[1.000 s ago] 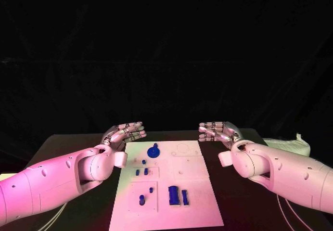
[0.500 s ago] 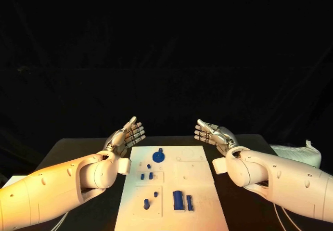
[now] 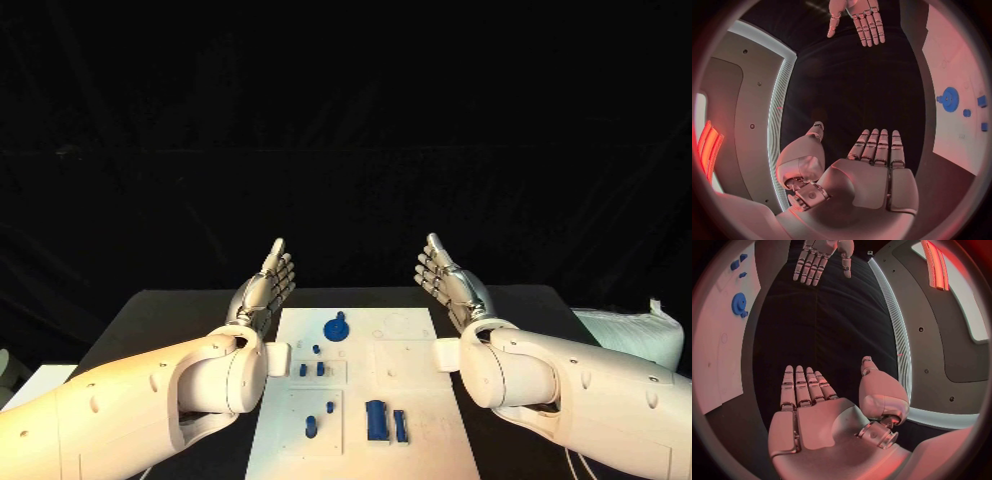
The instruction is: Assemble the parts on the task board
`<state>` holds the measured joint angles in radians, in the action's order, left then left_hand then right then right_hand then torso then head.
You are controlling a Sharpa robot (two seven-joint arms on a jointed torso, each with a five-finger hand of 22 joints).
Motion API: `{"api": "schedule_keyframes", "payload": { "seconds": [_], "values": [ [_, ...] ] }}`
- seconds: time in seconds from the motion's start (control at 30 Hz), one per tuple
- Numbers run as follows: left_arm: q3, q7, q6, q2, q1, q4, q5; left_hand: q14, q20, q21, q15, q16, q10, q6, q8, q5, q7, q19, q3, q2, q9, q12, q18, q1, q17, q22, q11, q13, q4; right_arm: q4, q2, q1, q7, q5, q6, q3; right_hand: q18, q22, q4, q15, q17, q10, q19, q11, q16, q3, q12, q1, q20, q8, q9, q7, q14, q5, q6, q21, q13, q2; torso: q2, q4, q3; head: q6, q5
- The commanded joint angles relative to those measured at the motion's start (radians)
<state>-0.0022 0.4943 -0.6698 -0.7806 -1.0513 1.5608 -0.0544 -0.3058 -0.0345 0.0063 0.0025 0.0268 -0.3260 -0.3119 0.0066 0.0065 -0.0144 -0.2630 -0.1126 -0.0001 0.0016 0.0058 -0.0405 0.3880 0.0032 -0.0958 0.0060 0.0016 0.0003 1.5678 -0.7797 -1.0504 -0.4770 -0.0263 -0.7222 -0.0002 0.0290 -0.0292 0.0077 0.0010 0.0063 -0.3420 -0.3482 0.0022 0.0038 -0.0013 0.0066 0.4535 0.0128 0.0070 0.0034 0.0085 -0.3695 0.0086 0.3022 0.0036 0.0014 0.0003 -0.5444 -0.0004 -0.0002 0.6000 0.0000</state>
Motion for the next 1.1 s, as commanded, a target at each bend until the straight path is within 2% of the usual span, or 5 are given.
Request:
{"api": "schedule_keyframes", "payload": {
  "seconds": [0.03, 0.73, 0.8, 0.87, 1.1],
  "values": [
    [0.002, 0.026, -0.100, 0.001, 0.001, 0.009, 0.054, 0.098, 0.034, -0.006, -0.003, -0.027, 0.104, 0.100, -0.007, -0.006, 0.014, 0.085, 0.035, 0.000, -0.002, -0.006, 0.040, -0.124, -0.003, 0.096, -0.006, -0.002, 0.000, 0.002, 0.000, 0.000, -0.043, 0.026, -0.048, 0.000, -0.029, 0.029, -0.008, -0.001, -0.006, 0.109, 0.111, -0.002, -0.004, 0.001, -0.007, -0.145, -0.013, -0.007, -0.003, -0.009, 0.118, -0.009, -0.096, -0.004, -0.001, 0.000, 0.000, 0.0004, 0.0002, 0.000, 0.000],
    [0.002, 0.026, -0.100, 0.001, 0.001, 0.009, 0.054, 0.219, 0.034, -0.006, -0.003, -0.027, 0.233, 0.222, -0.007, -0.006, 0.014, 0.188, 0.113, 0.000, -0.002, -0.006, 0.040, -0.274, -0.003, 0.096, -0.006, -0.002, 0.000, 0.002, 0.000, 0.000, -0.043, 0.026, -0.048, 0.000, -0.029, 0.029, -0.008, -0.001, -0.006, 0.245, 0.249, -0.002, -0.004, 0.001, -0.007, -0.323, -0.013, -0.007, -0.003, -0.009, 0.264, -0.009, -0.215, -0.004, -0.001, 0.000, 0.000, 0.0004, 0.0002, 0.000, 0.000],
    [0.002, 0.026, -0.100, 0.001, 0.001, 0.009, 0.054, 0.306, 0.034, -0.006, -0.003, -0.027, 0.326, 0.312, -0.007, -0.006, 0.014, 0.263, 0.113, 0.000, -0.002, -0.006, 0.040, -0.310, -0.003, 0.096, -0.006, -0.002, 0.000, 0.002, 0.000, 0.000, -0.043, 0.026, -0.048, 0.000, -0.029, 0.029, -0.008, -0.001, -0.006, 0.251, 0.256, -0.002, -0.004, 0.001, -0.007, -0.332, -0.013, -0.007, -0.003, -0.009, 0.273, -0.009, -0.221, -0.004, -0.001, 0.000, 0.000, 0.0004, 0.0002, 0.000, 0.000],
    [0.002, 0.026, -0.100, 0.001, 0.001, 0.009, 0.054, 0.306, 0.034, -0.006, -0.003, -0.027, 0.326, 0.312, -0.007, -0.006, 0.014, 0.263, 0.113, 0.000, -0.002, -0.006, 0.040, -0.388, -0.003, 0.096, -0.006, -0.002, 0.000, 0.002, 0.000, 0.000, -0.043, 0.026, -0.048, 0.000, -0.029, 0.029, -0.008, -0.001, -0.006, 0.269, 0.273, -0.002, -0.004, 0.001, -0.007, -0.356, -0.013, -0.007, -0.003, -0.009, 0.291, -0.009, -0.302, -0.004, -0.001, 0.000, 0.000, 0.0004, 0.0002, 0.000, 0.000],
    [0.002, 0.026, -0.100, 0.001, 0.001, 0.009, 0.054, 0.306, 0.034, -0.006, -0.003, -0.027, 0.326, 0.312, -0.007, -0.006, 0.014, 0.263, 0.113, 0.000, -0.002, -0.006, 0.040, -0.388, -0.003, 0.096, -0.006, -0.002, 0.000, 0.002, 0.000, 0.000, -0.043, 0.026, -0.048, 0.000, -0.029, 0.029, -0.008, -0.001, -0.006, 0.342, 0.348, -0.002, -0.004, 0.001, -0.007, -0.454, -0.013, -0.007, -0.003, -0.009, 0.370, -0.009, -0.302, -0.004, -0.001, 0.000, 0.000, 0.0004, 0.0002, 0.000, 0.000]
  ]
}}
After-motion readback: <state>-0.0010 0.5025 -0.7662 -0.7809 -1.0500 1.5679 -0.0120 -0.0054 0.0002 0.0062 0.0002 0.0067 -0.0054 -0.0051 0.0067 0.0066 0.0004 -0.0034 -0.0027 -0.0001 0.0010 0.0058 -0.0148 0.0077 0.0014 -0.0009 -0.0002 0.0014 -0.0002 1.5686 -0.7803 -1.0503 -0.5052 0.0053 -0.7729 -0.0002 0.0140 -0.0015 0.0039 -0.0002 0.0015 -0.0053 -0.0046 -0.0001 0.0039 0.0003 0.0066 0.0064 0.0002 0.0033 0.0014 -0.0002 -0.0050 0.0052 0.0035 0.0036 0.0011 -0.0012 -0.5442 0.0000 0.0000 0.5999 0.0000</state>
